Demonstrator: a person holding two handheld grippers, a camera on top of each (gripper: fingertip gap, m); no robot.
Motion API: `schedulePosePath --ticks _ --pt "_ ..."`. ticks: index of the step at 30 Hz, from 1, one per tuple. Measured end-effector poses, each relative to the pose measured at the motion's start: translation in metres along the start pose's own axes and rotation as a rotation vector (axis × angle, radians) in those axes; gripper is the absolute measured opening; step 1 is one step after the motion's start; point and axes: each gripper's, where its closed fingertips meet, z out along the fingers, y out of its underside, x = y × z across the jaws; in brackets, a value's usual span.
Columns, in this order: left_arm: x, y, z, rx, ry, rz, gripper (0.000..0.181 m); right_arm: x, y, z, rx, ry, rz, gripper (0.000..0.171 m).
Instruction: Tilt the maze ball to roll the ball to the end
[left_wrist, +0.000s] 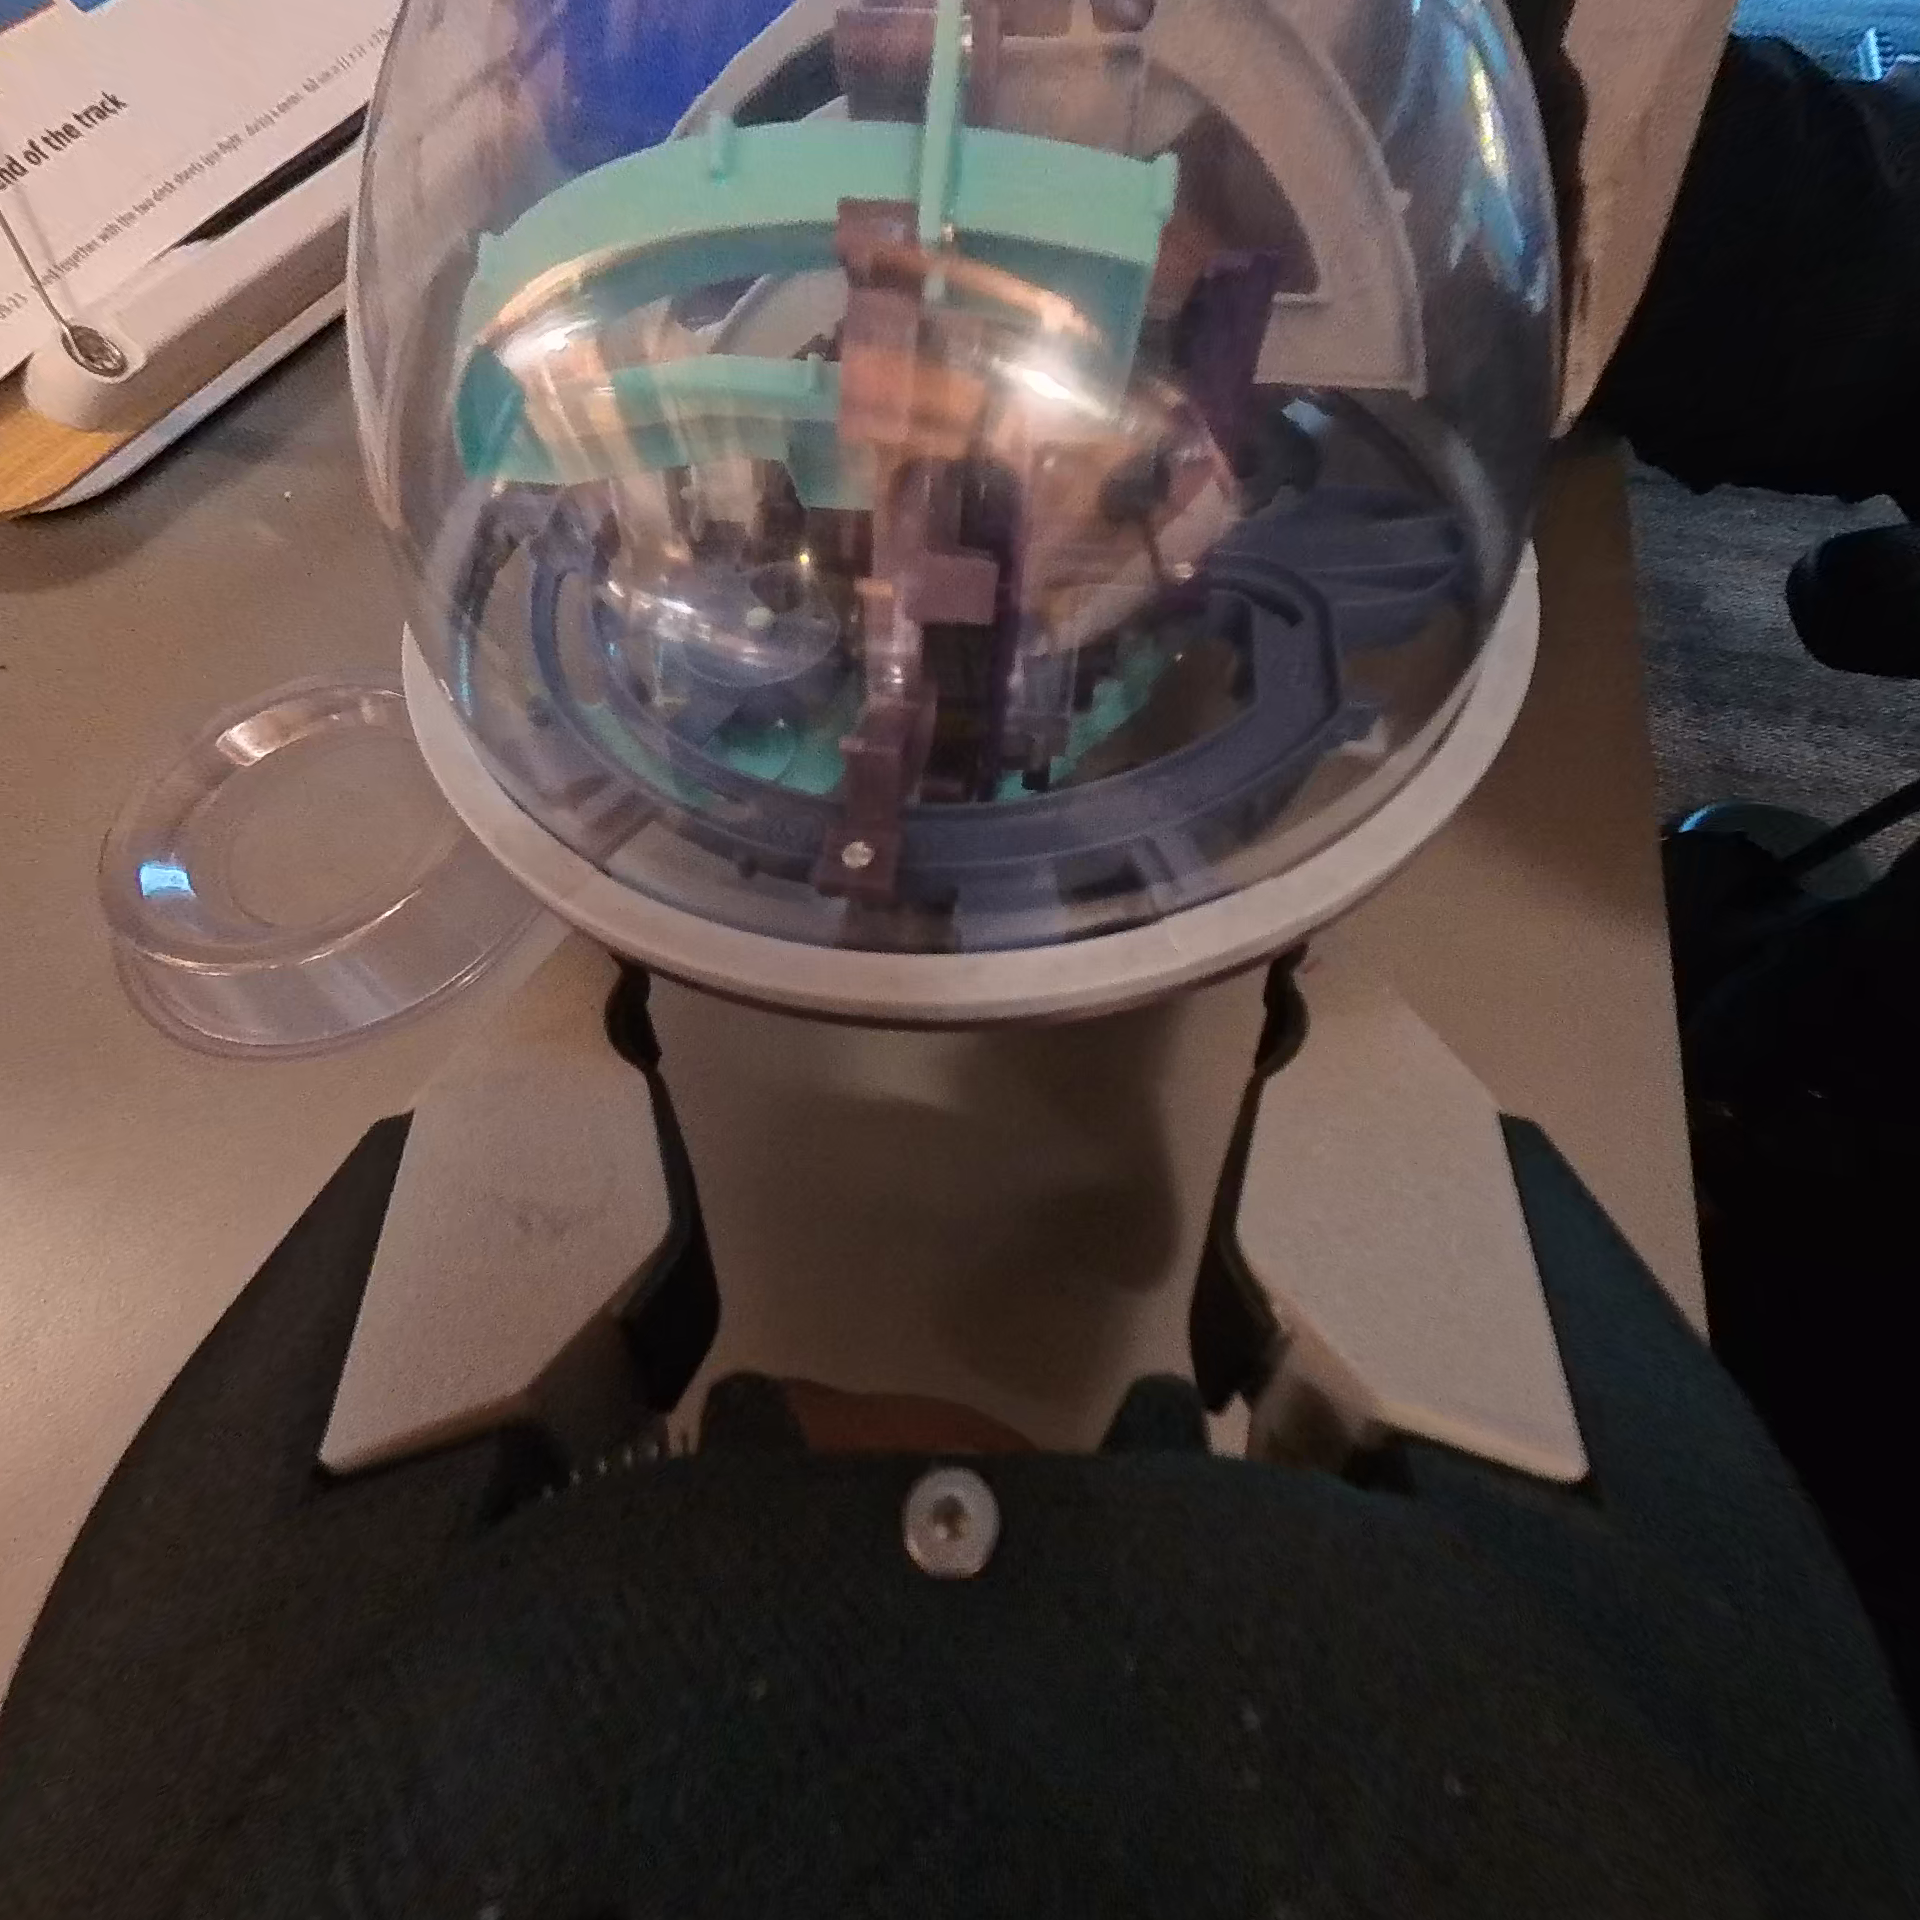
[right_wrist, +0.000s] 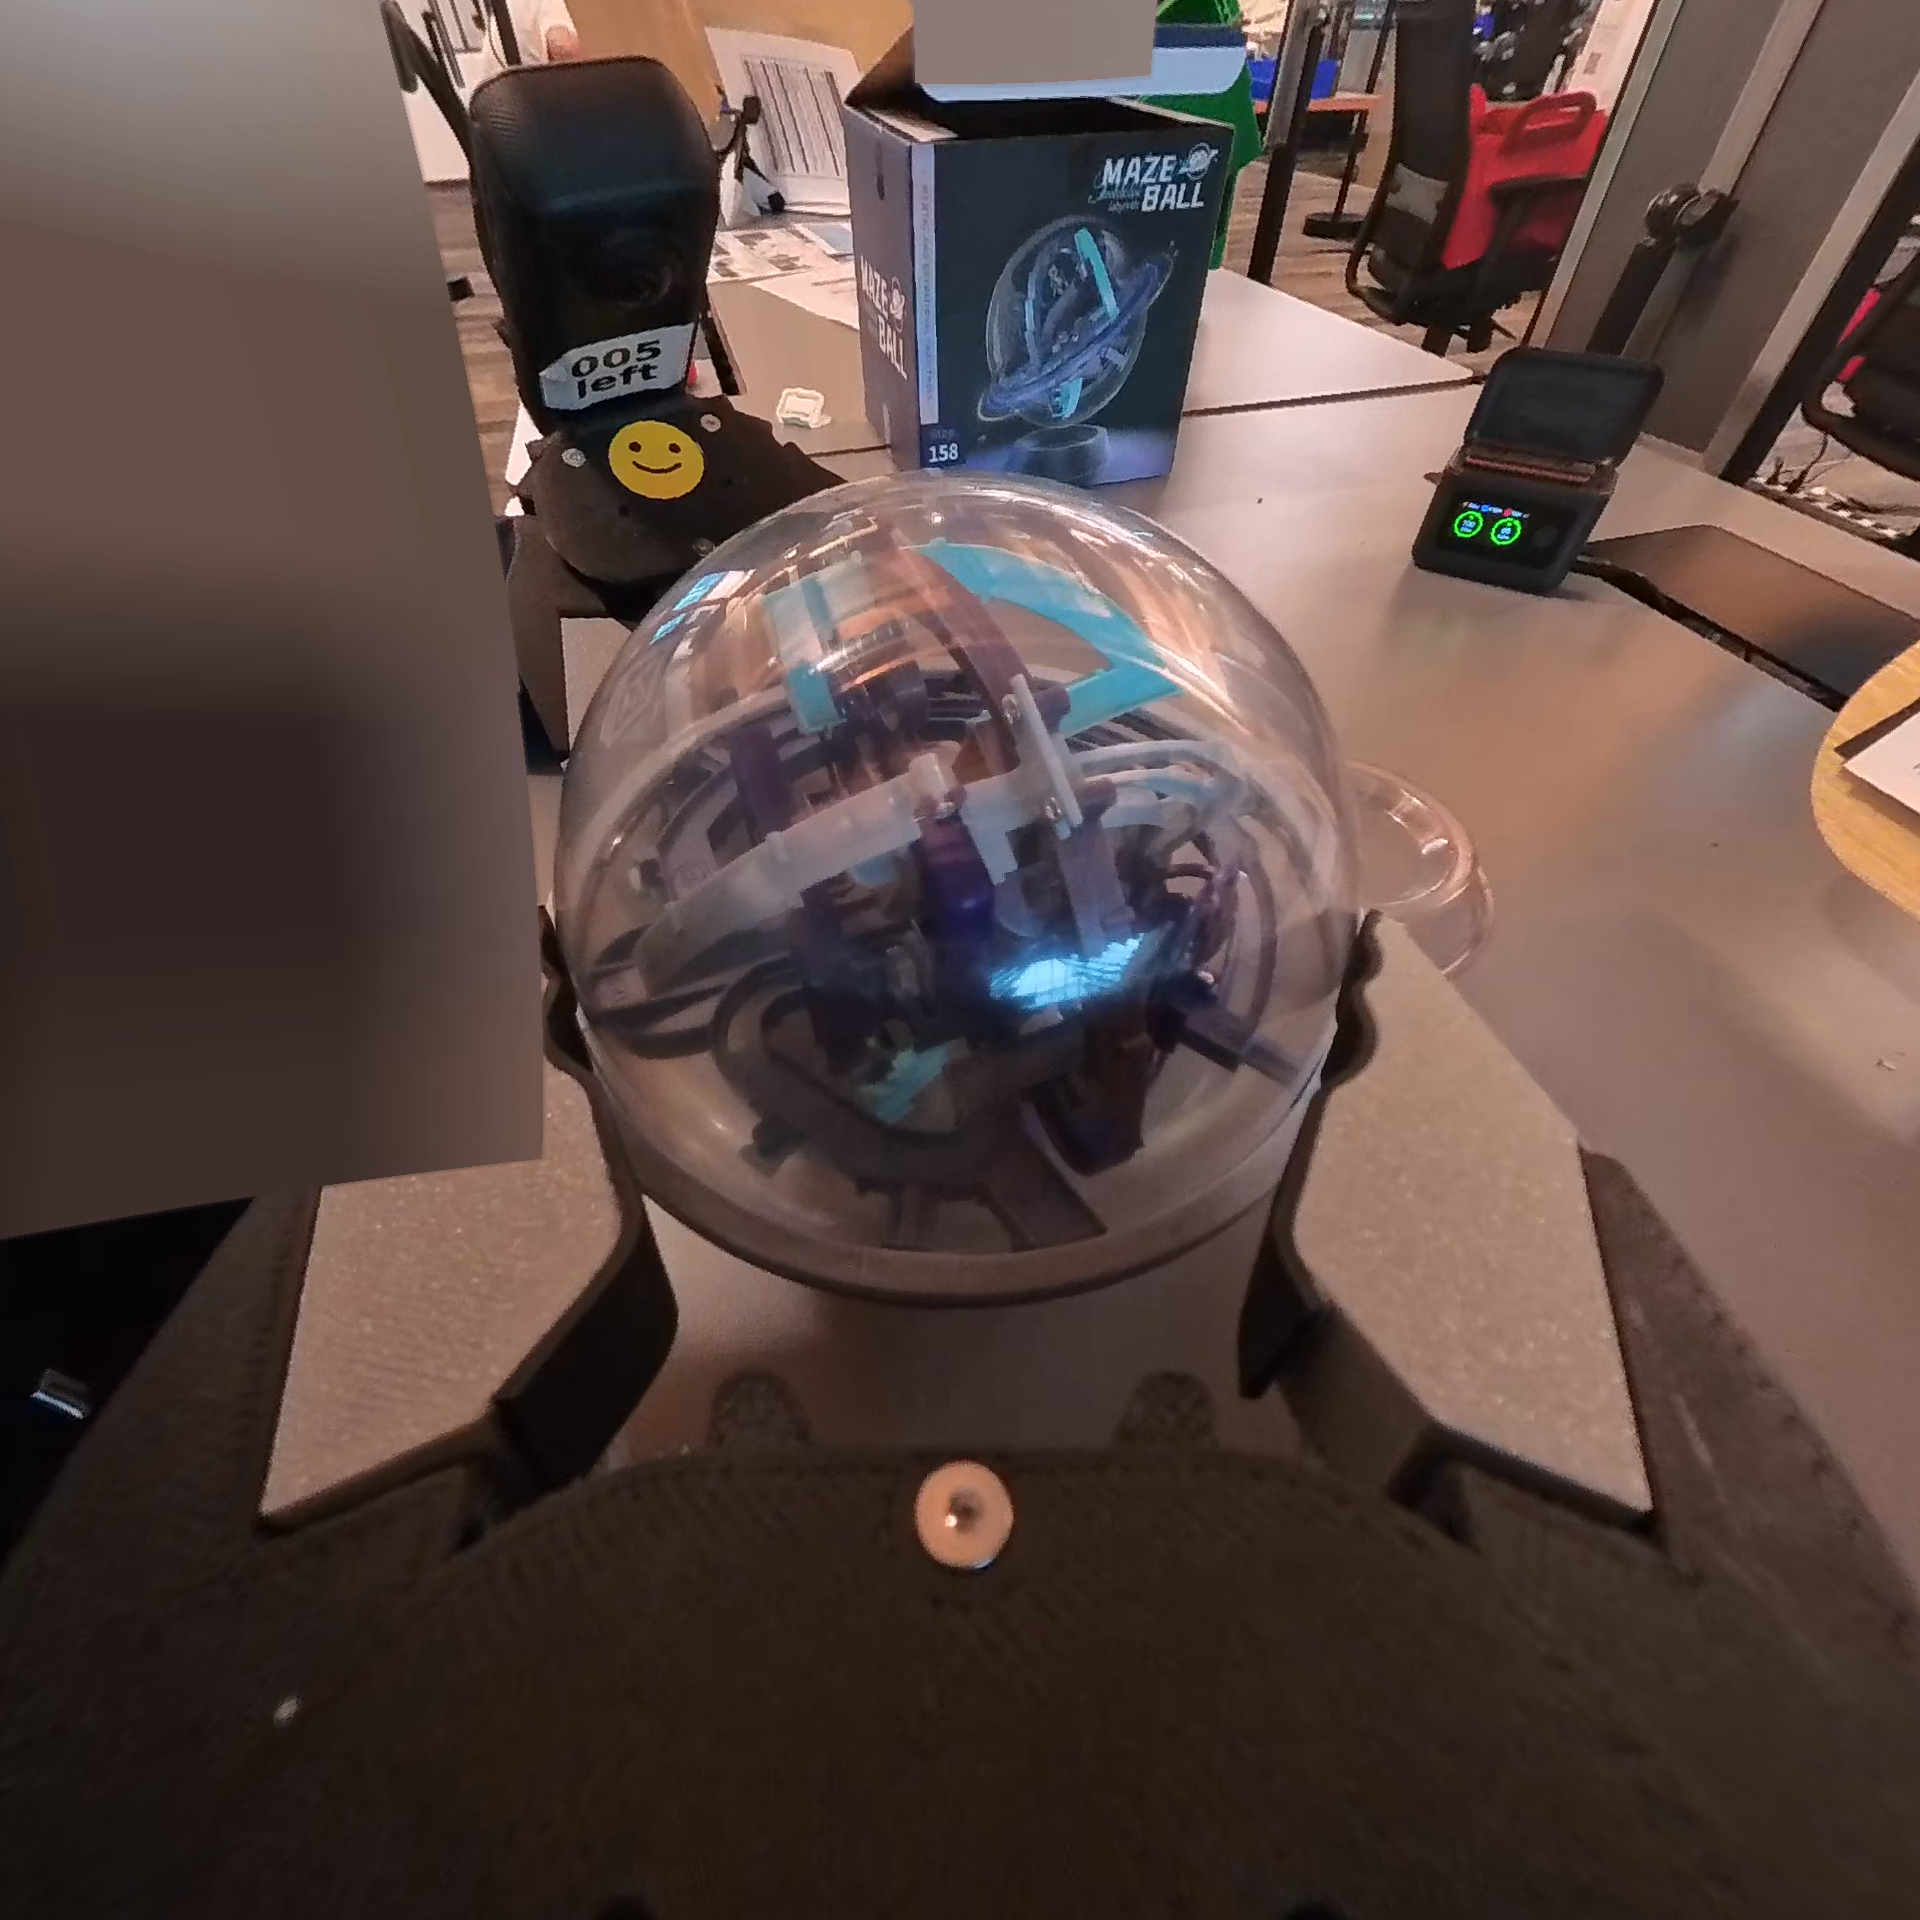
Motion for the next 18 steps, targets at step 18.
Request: schedulePosePath --ticks 18 --pt "-0.0013 -0.0015 -0.0025 0.018 -0.006 -0.019 0.117 0.0071 -0.0097 -0.0052 0.084 -0.089 0.179 0.131"
